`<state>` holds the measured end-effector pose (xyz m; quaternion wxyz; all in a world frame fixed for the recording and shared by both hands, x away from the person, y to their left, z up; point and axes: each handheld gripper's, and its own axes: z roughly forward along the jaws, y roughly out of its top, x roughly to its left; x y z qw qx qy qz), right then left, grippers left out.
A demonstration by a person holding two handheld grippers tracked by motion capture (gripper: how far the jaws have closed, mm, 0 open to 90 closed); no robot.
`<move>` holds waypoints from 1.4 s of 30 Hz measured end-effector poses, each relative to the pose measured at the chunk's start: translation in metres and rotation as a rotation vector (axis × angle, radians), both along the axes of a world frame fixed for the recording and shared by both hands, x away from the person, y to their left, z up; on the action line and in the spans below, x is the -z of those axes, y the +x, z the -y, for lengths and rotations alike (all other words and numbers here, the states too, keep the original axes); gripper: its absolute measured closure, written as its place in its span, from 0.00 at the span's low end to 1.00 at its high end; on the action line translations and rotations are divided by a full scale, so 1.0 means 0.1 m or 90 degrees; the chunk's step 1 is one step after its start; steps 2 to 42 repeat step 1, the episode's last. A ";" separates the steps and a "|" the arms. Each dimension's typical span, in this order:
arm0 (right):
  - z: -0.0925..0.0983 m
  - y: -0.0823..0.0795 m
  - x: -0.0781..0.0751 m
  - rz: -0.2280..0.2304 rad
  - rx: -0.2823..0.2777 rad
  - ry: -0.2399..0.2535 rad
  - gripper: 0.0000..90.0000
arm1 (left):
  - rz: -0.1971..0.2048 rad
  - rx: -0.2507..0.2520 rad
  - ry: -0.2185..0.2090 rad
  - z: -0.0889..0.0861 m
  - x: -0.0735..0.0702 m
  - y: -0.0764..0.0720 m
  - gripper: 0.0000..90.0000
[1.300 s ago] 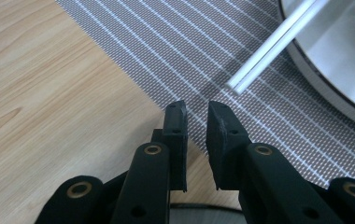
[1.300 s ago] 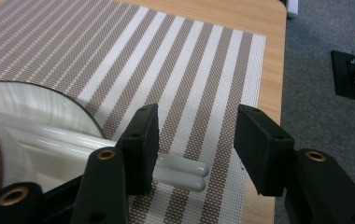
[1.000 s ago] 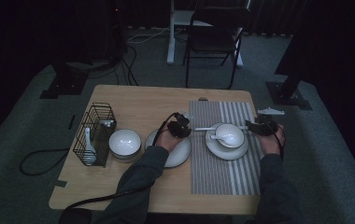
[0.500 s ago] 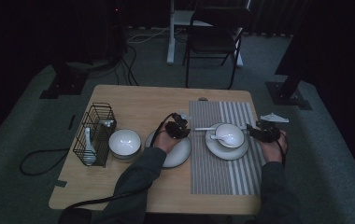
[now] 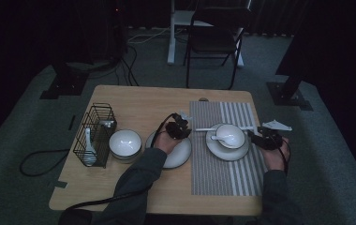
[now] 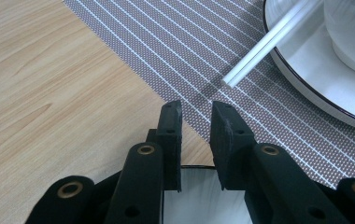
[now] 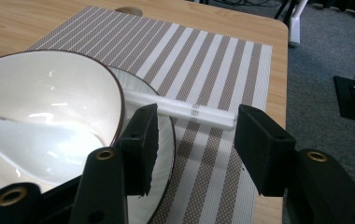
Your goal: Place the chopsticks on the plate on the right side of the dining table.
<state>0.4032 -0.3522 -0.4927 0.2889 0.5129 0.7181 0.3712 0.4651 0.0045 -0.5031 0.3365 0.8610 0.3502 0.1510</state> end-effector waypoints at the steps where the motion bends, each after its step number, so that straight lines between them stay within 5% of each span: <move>1: 0.00 -0.01 0.01 -0.001 0.000 -0.002 0.55 | 0.000 0.000 0.000 0.00 0.00 0.00 0.83; 42: 0.00 -0.01 0.01 -0.001 0.000 -0.002 0.55 | 0.000 0.000 0.000 0.00 0.00 0.00 0.83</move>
